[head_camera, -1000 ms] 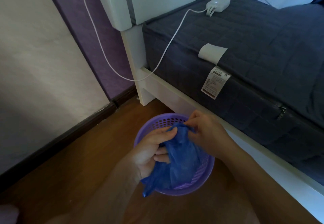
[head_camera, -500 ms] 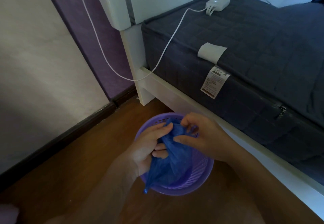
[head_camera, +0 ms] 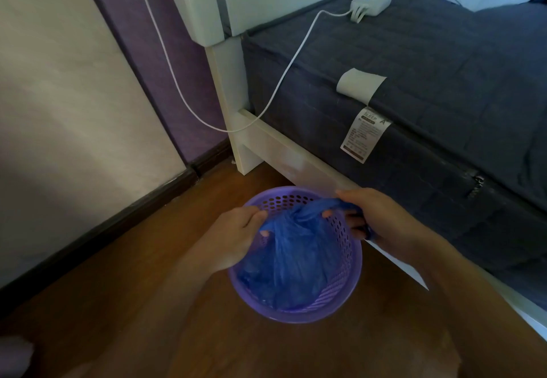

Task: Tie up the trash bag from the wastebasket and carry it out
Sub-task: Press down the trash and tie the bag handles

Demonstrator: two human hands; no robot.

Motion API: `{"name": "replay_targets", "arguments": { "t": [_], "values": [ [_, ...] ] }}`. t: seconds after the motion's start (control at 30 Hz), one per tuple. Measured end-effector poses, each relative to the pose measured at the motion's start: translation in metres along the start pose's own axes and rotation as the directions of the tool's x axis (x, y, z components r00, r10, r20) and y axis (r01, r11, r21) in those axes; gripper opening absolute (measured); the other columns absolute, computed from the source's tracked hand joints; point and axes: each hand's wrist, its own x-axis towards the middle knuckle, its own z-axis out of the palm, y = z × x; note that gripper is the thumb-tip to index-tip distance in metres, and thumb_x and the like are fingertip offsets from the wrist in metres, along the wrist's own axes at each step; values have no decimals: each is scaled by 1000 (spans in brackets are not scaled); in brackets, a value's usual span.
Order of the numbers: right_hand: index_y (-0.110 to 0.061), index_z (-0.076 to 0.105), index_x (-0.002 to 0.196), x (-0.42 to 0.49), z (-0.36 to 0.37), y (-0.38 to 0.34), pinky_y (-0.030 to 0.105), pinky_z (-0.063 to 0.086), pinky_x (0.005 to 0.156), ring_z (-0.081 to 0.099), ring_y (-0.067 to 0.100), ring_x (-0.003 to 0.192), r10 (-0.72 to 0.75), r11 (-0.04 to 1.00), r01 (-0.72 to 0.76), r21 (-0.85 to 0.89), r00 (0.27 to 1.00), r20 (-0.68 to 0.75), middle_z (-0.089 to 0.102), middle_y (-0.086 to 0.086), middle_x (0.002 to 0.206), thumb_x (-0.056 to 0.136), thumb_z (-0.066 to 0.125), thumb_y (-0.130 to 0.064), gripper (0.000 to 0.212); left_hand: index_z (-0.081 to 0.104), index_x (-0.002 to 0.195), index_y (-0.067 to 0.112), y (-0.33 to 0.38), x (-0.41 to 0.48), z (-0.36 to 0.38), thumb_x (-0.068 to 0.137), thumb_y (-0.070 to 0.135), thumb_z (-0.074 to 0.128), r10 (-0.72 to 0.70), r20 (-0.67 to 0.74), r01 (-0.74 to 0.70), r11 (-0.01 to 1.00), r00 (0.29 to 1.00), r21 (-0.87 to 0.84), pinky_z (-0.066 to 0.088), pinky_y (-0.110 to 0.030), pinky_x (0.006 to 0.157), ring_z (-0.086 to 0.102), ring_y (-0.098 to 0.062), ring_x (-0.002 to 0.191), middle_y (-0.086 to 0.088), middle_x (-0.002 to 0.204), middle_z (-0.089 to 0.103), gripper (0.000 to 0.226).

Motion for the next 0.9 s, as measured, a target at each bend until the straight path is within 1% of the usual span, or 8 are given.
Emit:
{"name": "replay_targets", "arguments": {
  "t": [0.1,0.23,0.37,0.53,0.6,0.77,0.83,0.9],
  "values": [
    [-16,63,68,-1,-8,4,28,31,56,38,14,53,51,970,-51,-239,999,-8,50,0,55,100,45,-20,37,61,79,24,-9,0,-5,101,33,46,-53,92,53,999,994,-1,42,-12,51,54,-3,56,4,70,59,28],
    [-15,69,74,-3,-21,9,17,44,55,57,4,54,102,786,-71,-614,995,16,59,0,63,96,57,-30,29,57,70,20,-23,-3,-14,89,37,66,-76,116,74,997,990,17,44,-19,55,56,-11,54,-3,63,57,27],
    [-16,60,62,-1,-27,17,27,43,58,53,13,55,78,667,-103,-738,995,-69,51,1,57,86,64,-50,42,56,68,17,-24,-6,-21,88,34,68,-53,133,51,999,990,19,42,-16,51,52,-1,50,5,58,55,29],
    [1,68,87,-6,-26,7,28,44,65,56,19,72,14,858,-48,-512,997,-70,61,15,81,95,56,-16,23,64,84,14,-30,-11,-31,89,23,67,-98,186,117,988,978,-96,45,-21,58,56,-3,53,5,56,61,10],
    [-6,72,89,-7,-23,7,25,49,69,64,19,80,-36,907,-7,-422,995,-93,69,14,90,94,59,-12,15,65,89,15,-33,-14,-33,91,23,65,-141,207,154,987,968,-46,47,-19,58,59,-3,55,3,64,64,8],
    [-13,73,95,-6,-16,8,27,58,73,72,19,91,2,1000,-6,-16,967,-255,73,9,99,86,66,-7,13,58,66,24,-31,-15,-35,96,34,56,-172,115,149,971,978,186,39,-16,52,53,0,48,6,55,59,32],
    [-12,73,97,-6,-14,6,26,59,70,75,18,86,33,996,-11,91,968,-250,76,9,97,88,64,-5,15,60,58,23,-31,-14,-37,95,39,56,-146,118,131,984,982,123,39,-14,51,50,0,45,9,47,56,40],
    [-8,71,100,-8,-12,6,24,59,63,76,16,78,55,996,-37,76,967,-248,75,12,94,91,61,-8,13,59,56,20,-27,-14,-38,94,38,58,-165,97,174,981,981,-83,40,-15,53,47,-1,44,8,43,50,42]
  ]
}}
